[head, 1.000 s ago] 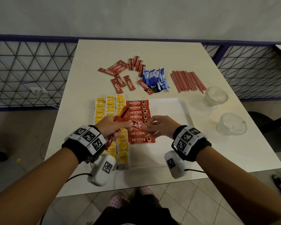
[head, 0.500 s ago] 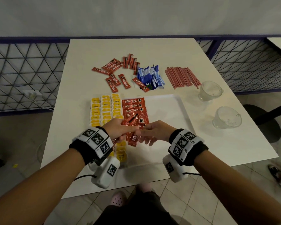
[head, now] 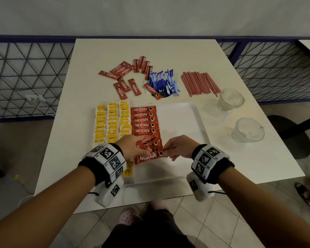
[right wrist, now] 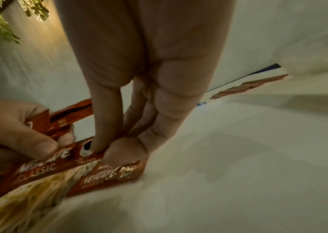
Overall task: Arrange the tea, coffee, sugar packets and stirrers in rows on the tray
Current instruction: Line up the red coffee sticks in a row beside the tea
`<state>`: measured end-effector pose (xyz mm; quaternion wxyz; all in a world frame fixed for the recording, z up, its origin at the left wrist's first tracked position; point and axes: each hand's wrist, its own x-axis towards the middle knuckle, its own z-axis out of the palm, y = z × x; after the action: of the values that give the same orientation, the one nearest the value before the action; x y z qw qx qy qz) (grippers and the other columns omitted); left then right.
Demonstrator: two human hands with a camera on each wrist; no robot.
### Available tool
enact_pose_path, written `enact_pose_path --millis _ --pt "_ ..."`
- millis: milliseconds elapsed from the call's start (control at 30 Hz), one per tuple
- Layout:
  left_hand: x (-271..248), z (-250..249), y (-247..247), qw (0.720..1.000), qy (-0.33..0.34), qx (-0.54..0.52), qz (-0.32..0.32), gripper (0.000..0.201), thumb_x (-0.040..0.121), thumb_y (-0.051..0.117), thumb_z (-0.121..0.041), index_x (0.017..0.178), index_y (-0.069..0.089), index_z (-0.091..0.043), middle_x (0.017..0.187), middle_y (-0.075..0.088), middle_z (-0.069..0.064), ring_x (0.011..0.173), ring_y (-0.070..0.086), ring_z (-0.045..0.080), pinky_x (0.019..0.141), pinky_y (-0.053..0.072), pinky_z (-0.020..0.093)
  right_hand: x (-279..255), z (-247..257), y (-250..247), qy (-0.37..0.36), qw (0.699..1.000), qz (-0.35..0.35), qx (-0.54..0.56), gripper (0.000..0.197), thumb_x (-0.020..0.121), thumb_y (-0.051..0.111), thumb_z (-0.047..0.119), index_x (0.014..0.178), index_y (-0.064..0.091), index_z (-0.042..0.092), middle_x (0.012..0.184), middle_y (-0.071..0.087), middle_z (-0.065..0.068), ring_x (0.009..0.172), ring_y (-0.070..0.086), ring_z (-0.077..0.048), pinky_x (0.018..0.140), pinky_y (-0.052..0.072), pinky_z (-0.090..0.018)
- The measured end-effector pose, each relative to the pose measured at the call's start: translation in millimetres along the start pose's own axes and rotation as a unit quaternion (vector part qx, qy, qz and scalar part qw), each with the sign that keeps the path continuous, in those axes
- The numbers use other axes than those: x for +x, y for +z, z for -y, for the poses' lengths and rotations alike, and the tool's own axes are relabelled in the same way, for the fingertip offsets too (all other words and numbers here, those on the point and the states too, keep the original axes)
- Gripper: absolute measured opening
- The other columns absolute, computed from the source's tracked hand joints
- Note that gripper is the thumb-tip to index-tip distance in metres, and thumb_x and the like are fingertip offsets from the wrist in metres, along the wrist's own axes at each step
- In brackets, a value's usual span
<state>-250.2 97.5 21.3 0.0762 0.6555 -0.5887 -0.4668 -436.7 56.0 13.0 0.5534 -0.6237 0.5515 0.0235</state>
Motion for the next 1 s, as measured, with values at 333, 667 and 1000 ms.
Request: enact_pose_path --millis 333,667,1000 --pt "8 9 2 0.995 -0.035 0.046 -0.087 0.013 0.087 0.063 -0.027 0.093 0.065 -0.015 0.076 0.055 -0.009 0.062 0.048 0.003 0.051 0.036 0.014 16 -16 6 0.068 0.997 0.016 0.039 0.017 0.077 0.071 0.003 0.073 0.058 0.014 0.067 0.064 -0.005 0.043 0.06 -0.007 0.066 0.055 -0.022" --pt "15 7 16 0.975 -0.054 0.212 -0.029 0.025 0.088 0.061 -0.031 0.107 0.062 -0.015 0.102 0.061 0.0 0.099 0.059 0.017 0.082 0.046 0.026 20 -6 8 0.121 0.992 0.015 0.036 0.021 0.077 0.074 0.012 0.07 0.054 0.011 0.035 0.054 0.005 0.03 0.05 -0.007 0.043 0.046 -0.015" --pt "19 8 24 0.955 -0.054 0.292 -0.012 0.039 0.087 0.06 -0.038 0.118 0.055 -0.014 0.117 0.058 0.004 0.105 0.058 0.021 0.09 0.048 0.033 22 -3 11 0.134 0.991 0.002 0.006 0.022 0.076 0.075 0.012 0.069 0.054 0.009 0.036 0.056 0.002 0.03 0.052 -0.01 0.046 0.051 -0.02"
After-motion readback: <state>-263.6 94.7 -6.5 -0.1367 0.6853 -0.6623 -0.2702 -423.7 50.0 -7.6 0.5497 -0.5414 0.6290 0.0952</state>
